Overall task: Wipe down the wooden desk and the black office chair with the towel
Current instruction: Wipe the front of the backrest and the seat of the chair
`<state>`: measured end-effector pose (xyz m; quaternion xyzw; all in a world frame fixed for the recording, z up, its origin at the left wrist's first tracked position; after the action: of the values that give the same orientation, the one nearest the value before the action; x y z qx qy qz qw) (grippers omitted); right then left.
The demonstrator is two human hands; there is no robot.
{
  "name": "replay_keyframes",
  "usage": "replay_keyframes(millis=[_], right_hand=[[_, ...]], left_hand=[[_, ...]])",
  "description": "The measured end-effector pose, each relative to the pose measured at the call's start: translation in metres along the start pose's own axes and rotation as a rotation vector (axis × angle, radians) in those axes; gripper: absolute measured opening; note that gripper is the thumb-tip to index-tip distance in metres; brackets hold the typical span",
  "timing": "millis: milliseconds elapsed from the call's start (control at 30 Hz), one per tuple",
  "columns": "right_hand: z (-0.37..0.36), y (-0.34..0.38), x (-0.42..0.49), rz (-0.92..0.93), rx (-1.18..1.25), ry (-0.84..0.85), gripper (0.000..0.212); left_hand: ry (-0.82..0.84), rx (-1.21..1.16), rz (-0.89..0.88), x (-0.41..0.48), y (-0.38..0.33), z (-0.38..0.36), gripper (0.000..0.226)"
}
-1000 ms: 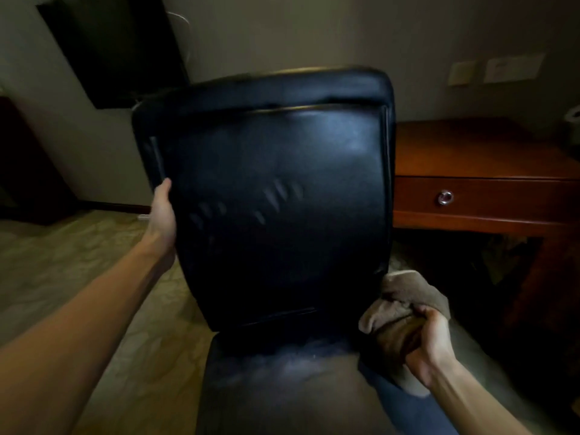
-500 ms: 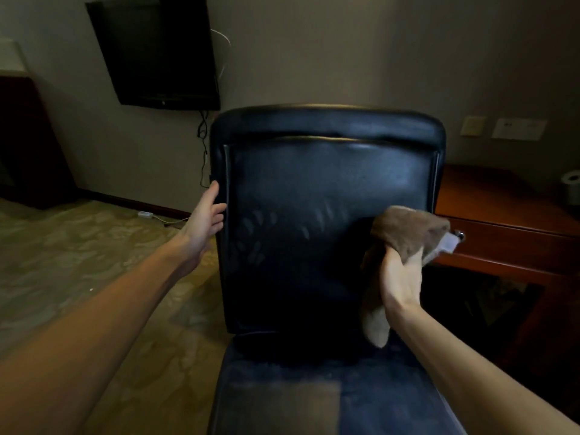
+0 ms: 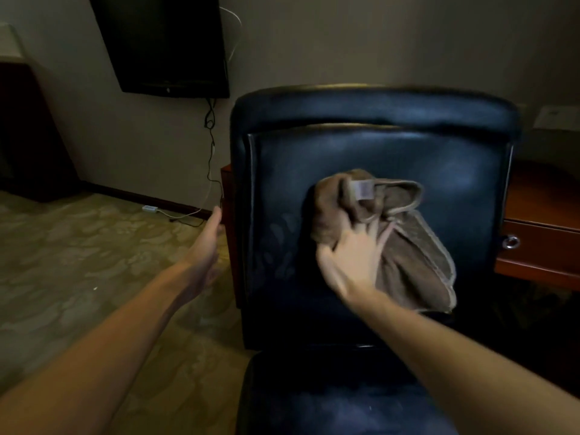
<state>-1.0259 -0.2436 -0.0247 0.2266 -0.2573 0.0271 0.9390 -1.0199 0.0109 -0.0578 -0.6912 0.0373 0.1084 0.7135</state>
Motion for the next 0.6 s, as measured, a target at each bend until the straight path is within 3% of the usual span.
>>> replay_keyframes(millis=[167,267,333,400,500,600], right_hand=[[-0.035,0.035,-0.051,0.393,0.073,-0.079,0.053],[-0.027,0.027,-0.065,0.710,0.013,-0.106,0.048],[-0.015,0.021,-0.069,0.815,-0.021,-0.085,0.040],[0.005,0.020,-0.074,0.770,0.034,-0.071,0.029],[0.047,0.022,-0.071,0.410,0.237,-0.193,0.022],[0.089,0.030,-0.063,0.132,0.479,-0.330,0.045]], left_hand=[[0.007,-0.038,-0.044,0.007,-0.005,0.015,0.087],[0.026,-0.071,-0.131,-0.003,-0.005,0.014,0.082],[-0.024,-0.082,-0.161,-0.007,0.004,0.025,0.085],[-0.032,-0.090,-0.171,-0.015,0.011,0.036,0.091],[-0.066,-0.078,-0.180,-0.032,0.010,0.048,0.093],[-0.113,-0.090,-0.183,-0.055,0.011,0.060,0.083]])
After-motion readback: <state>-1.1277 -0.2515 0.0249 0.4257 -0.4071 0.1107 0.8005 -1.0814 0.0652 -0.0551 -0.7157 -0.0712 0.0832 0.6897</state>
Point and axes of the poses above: each hand's wrist, its own x-axis towards the middle knuckle, its own z-axis out of the back of the hand, y = z × x, the point moved 3 cm from there along x, towards the middle knuckle, and after that the axes turned 2 degrees about x, right-handed, at the moved point
